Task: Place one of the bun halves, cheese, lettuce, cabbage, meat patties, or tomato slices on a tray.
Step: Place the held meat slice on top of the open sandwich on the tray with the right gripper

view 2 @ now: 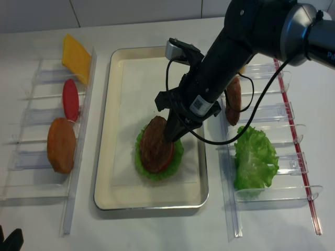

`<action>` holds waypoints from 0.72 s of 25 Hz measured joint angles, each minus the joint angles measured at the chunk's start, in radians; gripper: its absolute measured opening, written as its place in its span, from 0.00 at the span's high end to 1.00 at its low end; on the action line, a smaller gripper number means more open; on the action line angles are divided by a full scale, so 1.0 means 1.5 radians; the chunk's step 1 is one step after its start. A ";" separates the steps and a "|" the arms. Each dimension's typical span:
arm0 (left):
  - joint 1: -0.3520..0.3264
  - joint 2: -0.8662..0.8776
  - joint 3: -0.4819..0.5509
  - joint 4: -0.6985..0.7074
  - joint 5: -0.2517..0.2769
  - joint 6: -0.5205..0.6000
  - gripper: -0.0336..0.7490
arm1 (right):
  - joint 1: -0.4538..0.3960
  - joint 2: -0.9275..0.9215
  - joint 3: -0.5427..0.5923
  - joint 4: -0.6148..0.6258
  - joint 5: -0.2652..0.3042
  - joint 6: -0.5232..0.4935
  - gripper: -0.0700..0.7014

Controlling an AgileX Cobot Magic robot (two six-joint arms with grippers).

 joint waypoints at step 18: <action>0.000 0.000 0.000 0.000 0.000 0.000 0.62 | 0.000 0.000 -0.008 -0.064 0.011 0.039 0.40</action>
